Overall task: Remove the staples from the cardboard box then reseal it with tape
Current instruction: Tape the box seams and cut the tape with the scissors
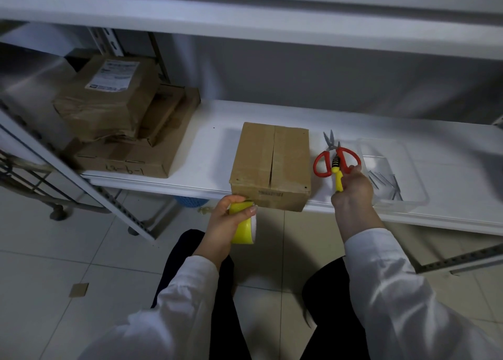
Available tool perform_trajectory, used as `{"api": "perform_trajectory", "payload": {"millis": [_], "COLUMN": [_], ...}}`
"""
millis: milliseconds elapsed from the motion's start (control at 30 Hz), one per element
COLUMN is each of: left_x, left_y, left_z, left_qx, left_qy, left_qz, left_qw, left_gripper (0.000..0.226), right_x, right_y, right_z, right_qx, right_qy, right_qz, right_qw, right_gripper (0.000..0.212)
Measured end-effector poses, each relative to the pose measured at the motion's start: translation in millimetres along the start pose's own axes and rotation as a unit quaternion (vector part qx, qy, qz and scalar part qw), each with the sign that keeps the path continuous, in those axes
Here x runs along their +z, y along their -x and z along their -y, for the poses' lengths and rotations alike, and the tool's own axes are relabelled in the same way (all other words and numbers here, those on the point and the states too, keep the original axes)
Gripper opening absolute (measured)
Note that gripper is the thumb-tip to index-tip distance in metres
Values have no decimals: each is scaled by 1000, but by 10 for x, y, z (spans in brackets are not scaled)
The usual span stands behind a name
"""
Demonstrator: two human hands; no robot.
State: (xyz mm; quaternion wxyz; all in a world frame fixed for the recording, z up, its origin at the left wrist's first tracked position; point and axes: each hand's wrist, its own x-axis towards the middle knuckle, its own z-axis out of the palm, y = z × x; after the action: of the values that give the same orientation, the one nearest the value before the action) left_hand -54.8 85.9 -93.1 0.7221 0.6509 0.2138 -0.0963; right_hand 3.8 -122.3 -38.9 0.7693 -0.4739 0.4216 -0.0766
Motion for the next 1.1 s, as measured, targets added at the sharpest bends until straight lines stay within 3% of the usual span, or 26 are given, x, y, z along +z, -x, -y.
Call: {"api": "perform_trajectory", "payload": {"millis": [200, 333, 500, 600, 733, 800, 867, 933, 967, 1033, 1100], "left_x": [-1, 4, -7, -21, -32, -36, -40, -46, -45, -49, -58], "left_y": [25, 33, 44, 38, 23, 19, 25, 37, 44, 70, 93], "left_z": [-33, -53, -59, -53, -33, -26, -24, -26, -30, -41, -48], "left_qx": [0, 4, 2, -6, -14, -11, -10, -8, -6, -1, 2], "left_qy": [2, -2, 13, 11, 6, 10, 12, 10, 9, 9, 13], "left_qz": [3, 5, -3, -10, -15, -16, -17, -16, -13, -12, -12], "left_qw": [1000, 1000, 1000, 1000, 1000, 1000, 1000, 1000, 1000, 1000, 1000], "left_gripper": [25, 25, 23, 26, 27, 25, 25, 25, 25, 24, 24], "right_x": [114, 171, 283, 286, 284, 299, 295, 285, 289, 324, 379], "right_y": [19, 7, 4, 62, 127, 138, 148, 204, 247, 358, 445], "right_z": [54, 121, -14, -129, -199, -180, -149, -135, -138, -176, -202], "right_qx": [-104, -101, -68, -64, -161, -170, -189, -276, -337, -419, -420], "right_qy": [-47, -15, 165, 203, 303, 361, 419, 470, 497, 583, 666], "right_qz": [7, 35, 82, 91, 15, -10, -24, -15, 14, 96, 134], "right_qw": [993, 994, 980, 973, 939, 917, 888, 838, 800, 689, 602], "right_gripper": [22, 20, 24, 20, 26, 31, 32, 35, 37, 37, 41]}}
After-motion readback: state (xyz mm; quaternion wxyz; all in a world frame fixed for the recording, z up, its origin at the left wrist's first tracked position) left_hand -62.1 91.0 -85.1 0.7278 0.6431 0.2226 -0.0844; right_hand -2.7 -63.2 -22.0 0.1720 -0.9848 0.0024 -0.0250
